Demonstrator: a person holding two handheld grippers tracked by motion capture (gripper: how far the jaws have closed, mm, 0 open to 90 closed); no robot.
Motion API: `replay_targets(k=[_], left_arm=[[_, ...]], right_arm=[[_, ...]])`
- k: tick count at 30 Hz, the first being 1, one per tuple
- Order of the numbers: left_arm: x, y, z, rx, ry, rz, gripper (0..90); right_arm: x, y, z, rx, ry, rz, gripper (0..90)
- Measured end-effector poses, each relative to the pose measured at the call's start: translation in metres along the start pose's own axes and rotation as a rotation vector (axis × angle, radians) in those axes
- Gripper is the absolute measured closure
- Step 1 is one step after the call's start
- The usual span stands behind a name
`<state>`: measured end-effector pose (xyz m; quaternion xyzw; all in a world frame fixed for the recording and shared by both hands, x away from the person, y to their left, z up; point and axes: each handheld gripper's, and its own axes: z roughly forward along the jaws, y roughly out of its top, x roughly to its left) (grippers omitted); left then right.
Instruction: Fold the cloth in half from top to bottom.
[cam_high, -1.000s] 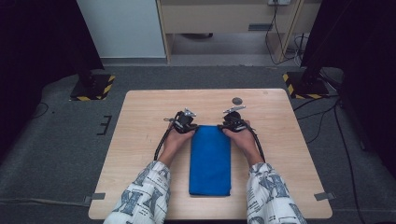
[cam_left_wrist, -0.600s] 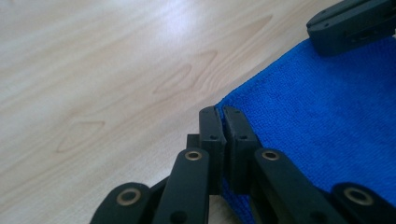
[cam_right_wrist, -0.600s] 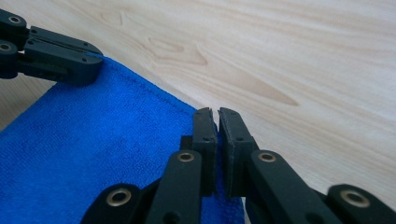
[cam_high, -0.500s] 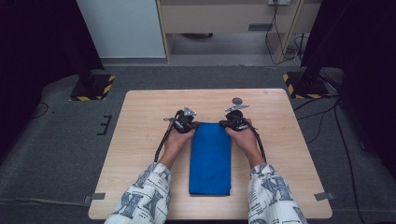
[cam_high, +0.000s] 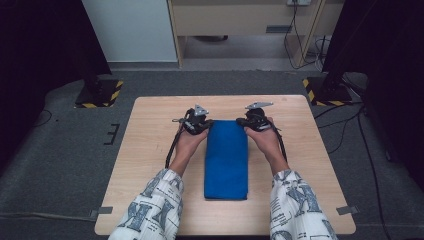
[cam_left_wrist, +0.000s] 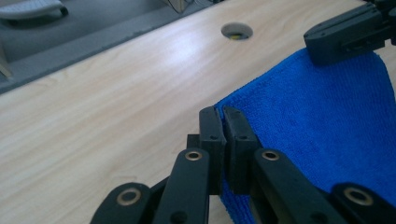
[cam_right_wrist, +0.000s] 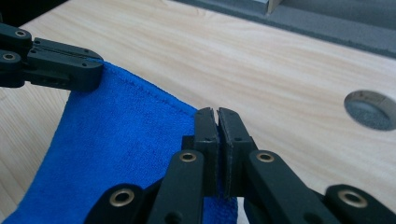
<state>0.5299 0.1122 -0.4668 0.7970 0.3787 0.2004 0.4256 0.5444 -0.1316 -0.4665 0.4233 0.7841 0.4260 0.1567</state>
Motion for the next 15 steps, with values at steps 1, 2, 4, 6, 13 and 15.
replay_targets(k=[1, 2, 4, 6, 13, 15], left_arm=[[0.001, 0.001, -0.001, -0.014, 0.000, -0.010, 87.3], [0.001, 0.002, -0.002, -0.021, 0.000, -0.014, 87.3], [0.003, 0.005, -0.004, -0.032, 0.006, -0.011, 87.3], [0.004, 0.010, -0.007, -0.043, 0.010, -0.012, 87.3], [0.005, 0.019, -0.016, -0.063, 0.020, 0.002, 87.3], [0.005, 0.020, -0.017, -0.066, 0.021, 0.002, 87.3]], right_arm=[[0.000, 0.003, -0.001, -0.009, 0.001, 0.000, 87.5], [0.000, 0.005, -0.003, -0.015, 0.000, -0.005, 87.5], [0.001, 0.010, -0.005, -0.028, 0.001, -0.008, 87.5], [0.001, 0.016, -0.008, -0.037, 0.000, -0.011, 87.5], [0.004, 0.025, -0.013, -0.063, 0.000, -0.019, 87.6], [0.004, 0.025, -0.014, -0.064, 0.000, -0.019, 87.5]])
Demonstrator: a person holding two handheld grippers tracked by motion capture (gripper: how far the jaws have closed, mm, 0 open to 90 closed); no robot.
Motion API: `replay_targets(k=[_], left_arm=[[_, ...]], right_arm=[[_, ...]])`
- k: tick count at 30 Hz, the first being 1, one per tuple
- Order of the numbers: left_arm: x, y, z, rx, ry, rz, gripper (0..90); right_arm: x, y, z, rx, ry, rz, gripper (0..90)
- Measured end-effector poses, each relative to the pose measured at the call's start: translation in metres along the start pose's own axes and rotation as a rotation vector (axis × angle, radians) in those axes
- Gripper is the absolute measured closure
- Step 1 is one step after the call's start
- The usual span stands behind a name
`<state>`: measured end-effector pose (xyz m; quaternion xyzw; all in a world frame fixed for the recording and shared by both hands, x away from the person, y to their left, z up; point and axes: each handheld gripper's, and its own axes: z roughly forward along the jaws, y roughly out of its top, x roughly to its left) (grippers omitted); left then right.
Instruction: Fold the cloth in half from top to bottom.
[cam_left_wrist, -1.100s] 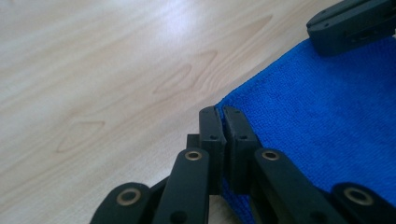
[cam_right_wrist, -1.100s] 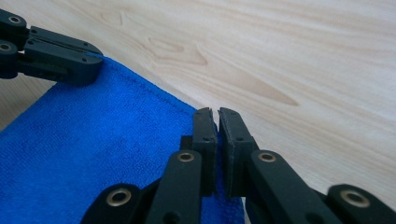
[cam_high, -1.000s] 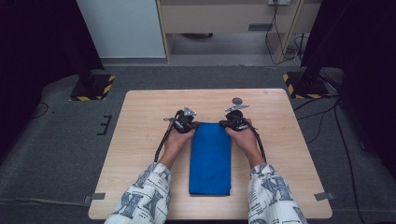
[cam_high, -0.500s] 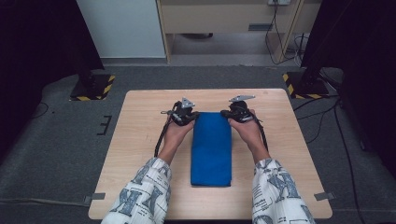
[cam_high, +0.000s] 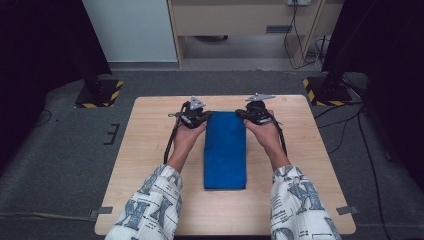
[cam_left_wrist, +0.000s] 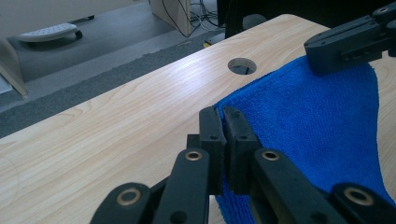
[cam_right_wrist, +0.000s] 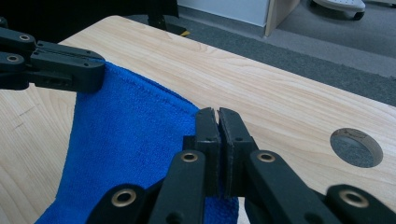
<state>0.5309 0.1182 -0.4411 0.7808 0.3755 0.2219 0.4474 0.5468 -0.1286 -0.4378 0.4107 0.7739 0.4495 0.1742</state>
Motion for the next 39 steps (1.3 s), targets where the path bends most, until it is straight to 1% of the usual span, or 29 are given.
replay_targets(k=[3, 5, 6, 8, 10, 13, 14, 17, 21, 25, 29, 33, 35, 37, 39], left_arm=[[0.000, 0.002, -0.002, -0.016, 0.003, 0.000, 87.3], [0.001, 0.005, -0.002, -0.012, 0.005, 0.005, 87.3], [0.001, 0.007, -0.002, -0.009, 0.007, 0.008, 87.3], [0.001, 0.012, -0.004, -0.021, 0.009, 0.006, 87.3], [0.002, 0.016, -0.005, -0.026, 0.015, 0.013, 87.3], [0.004, 0.020, -0.006, -0.027, 0.017, 0.005, 87.3], [0.005, 0.023, -0.007, -0.038, 0.021, 0.004, 87.3], [0.006, 0.026, -0.009, -0.040, 0.022, 0.014, 87.3], [0.006, 0.024, -0.011, -0.038, 0.021, 0.020, 87.3], [0.006, 0.021, -0.013, -0.040, 0.018, 0.017, 87.2], [0.002, 0.020, -0.014, -0.039, 0.010, 0.030, 87.1], [-0.001, 0.020, -0.016, -0.043, 0.007, 0.029, 87.0], [-0.006, 0.018, -0.019, -0.046, -0.001, 0.028, 87.0], [-0.008, 0.018, -0.021, -0.045, -0.002, 0.033, 86.9], [-0.013, 0.016, -0.025, -0.040, -0.005, 0.035, 86.9]], right_arm=[[0.001, 0.003, -0.001, -0.006, 0.000, -0.005, 87.5], [0.000, 0.006, -0.002, -0.011, -0.001, -0.010, 87.5], [0.000, 0.008, -0.003, -0.015, 0.001, -0.001, 87.5], [-0.001, 0.011, -0.004, -0.024, -0.003, 0.005, 87.5], [-0.002, 0.016, -0.005, -0.031, -0.007, 0.000, 87.6], [-0.002, 0.025, -0.008, -0.044, -0.011, -0.007, 87.5], [-0.002, 0.028, -0.009, -0.048, -0.011, -0.011, 87.5], [0.001, 0.033, -0.011, -0.054, -0.009, -0.026, 87.5], [0.003, 0.031, -0.010, -0.048, -0.006, -0.038, 87.5], [0.003, 0.026, -0.010, -0.047, -0.004, -0.035, 87.5], [0.005, 0.023, -0.011, -0.049, -0.002, -0.037, 87.5], [0.006, 0.021, -0.016, -0.054, 0.000, -0.040, 87.5], [0.007, 0.018, -0.022, -0.060, -0.001, -0.037, 87.5], [0.009, 0.015, -0.026, -0.061, -0.002, -0.040, 87.4], [0.011, 0.012, -0.031, -0.061, -0.002, -0.047, 87.4]])
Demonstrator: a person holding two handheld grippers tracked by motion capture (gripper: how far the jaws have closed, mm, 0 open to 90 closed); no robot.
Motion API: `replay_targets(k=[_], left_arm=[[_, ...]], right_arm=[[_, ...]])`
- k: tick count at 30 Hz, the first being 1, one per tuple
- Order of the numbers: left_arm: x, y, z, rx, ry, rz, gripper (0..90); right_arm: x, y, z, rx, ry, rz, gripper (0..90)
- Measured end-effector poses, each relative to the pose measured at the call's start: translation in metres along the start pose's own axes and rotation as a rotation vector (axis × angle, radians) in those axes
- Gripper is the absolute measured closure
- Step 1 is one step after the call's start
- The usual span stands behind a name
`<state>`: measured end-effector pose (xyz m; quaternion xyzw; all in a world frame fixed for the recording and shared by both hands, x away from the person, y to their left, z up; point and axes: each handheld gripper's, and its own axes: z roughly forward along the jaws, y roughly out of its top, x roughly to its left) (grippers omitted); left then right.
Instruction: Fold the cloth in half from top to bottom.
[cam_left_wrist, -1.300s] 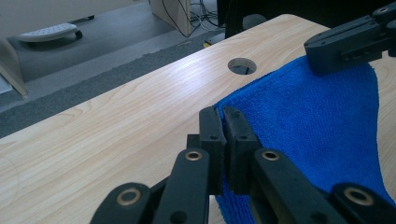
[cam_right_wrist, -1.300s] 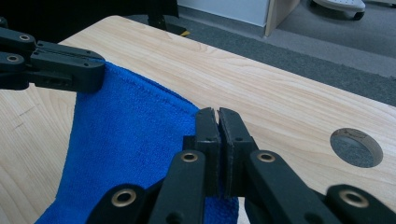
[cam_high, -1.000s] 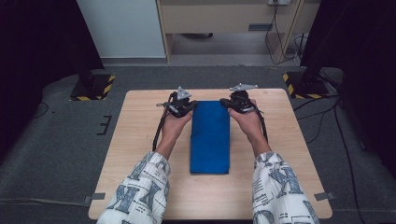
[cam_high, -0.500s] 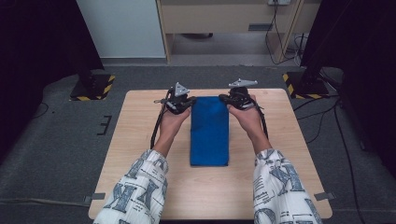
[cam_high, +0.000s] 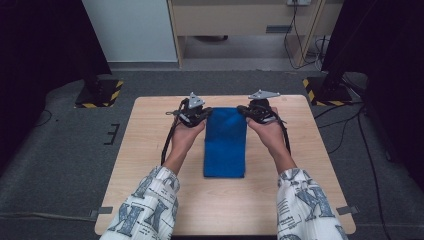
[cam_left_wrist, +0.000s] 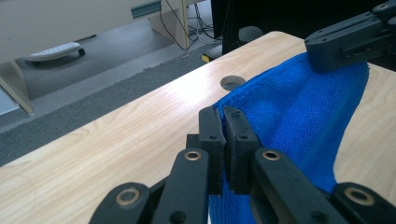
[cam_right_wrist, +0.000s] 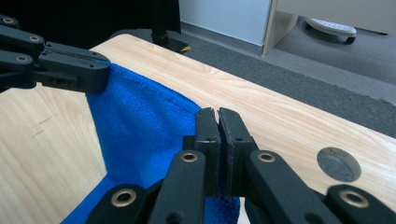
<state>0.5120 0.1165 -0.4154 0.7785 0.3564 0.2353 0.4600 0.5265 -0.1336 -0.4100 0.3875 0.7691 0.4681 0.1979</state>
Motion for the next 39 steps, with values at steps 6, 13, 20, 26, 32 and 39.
replay_targets(k=[6, 13, 20, 26, 32, 39], left_arm=[[-0.007, -0.004, -0.006, -0.002, -0.012, 0.017, 86.9], [-0.010, -0.011, -0.013, 0.005, -0.028, 0.019, 86.8], [-0.014, -0.018, -0.020, 0.004, -0.037, 0.012, 86.6], [-0.018, -0.025, -0.025, 0.005, -0.050, 0.008, 86.6], [-0.023, -0.032, -0.029, 0.005, -0.061, 0.005, 86.3], [-0.024, -0.039, -0.035, 0.005, -0.068, -0.002, 85.7]], right_arm=[[0.006, -0.009, -0.011, -0.010, 0.013, 0.002, 87.4], [0.013, -0.018, -0.019, -0.012, 0.037, -0.007, 87.3], [0.018, -0.026, -0.024, -0.010, 0.054, -0.007, 87.2], [0.023, -0.032, -0.026, -0.002, 0.067, -0.019, 87.1], [0.025, -0.040, -0.029, 0.008, 0.079, -0.017, 87.1], [0.031, -0.046, -0.031, 0.009, 0.094, -0.028, 87.0]])
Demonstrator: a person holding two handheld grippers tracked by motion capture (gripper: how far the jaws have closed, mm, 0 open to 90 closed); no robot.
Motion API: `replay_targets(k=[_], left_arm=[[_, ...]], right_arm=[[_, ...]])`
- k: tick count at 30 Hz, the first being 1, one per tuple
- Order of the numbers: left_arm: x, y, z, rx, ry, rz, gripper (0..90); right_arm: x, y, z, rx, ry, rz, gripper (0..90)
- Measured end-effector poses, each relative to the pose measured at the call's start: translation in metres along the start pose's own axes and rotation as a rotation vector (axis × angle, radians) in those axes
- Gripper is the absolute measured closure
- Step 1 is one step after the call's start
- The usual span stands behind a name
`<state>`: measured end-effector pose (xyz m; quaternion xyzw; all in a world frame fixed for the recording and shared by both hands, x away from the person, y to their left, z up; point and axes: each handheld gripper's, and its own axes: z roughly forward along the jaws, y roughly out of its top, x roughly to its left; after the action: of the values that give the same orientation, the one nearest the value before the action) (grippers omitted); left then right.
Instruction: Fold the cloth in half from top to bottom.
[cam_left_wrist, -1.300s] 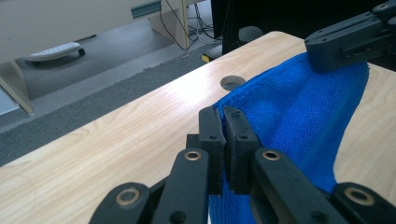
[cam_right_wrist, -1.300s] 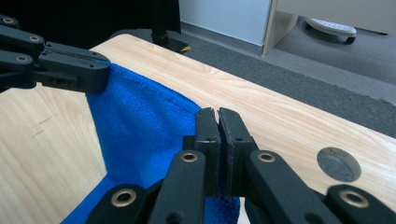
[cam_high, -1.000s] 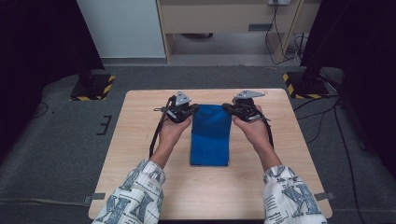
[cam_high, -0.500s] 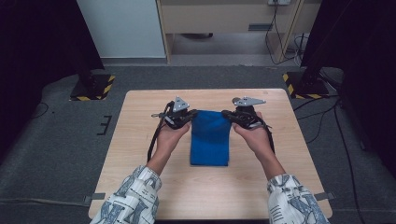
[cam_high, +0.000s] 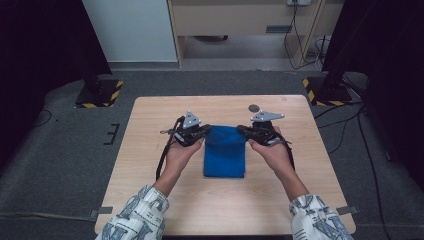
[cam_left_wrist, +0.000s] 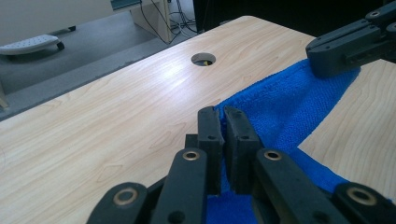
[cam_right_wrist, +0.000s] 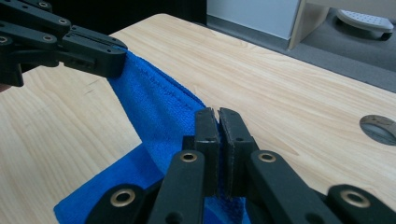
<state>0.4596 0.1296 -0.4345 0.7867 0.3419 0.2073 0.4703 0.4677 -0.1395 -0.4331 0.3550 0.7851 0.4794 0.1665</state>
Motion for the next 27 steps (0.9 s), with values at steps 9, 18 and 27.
replay_targets(k=[9, 18, 27], left_arm=[[-0.003, -0.014, -0.002, -0.001, -0.018, -0.022, 85.7], [-0.007, -0.023, -0.001, 0.011, -0.035, -0.034, 85.3], [-0.010, -0.030, -0.001, 0.019, -0.044, -0.035, 83.9]], right_arm=[[0.006, -0.009, 0.002, 0.015, 0.014, -0.011, 87.1], [0.008, -0.015, 0.002, 0.026, 0.023, -0.008, 87.1], [0.011, -0.022, 0.004, 0.039, 0.031, -0.017, 87.1]])
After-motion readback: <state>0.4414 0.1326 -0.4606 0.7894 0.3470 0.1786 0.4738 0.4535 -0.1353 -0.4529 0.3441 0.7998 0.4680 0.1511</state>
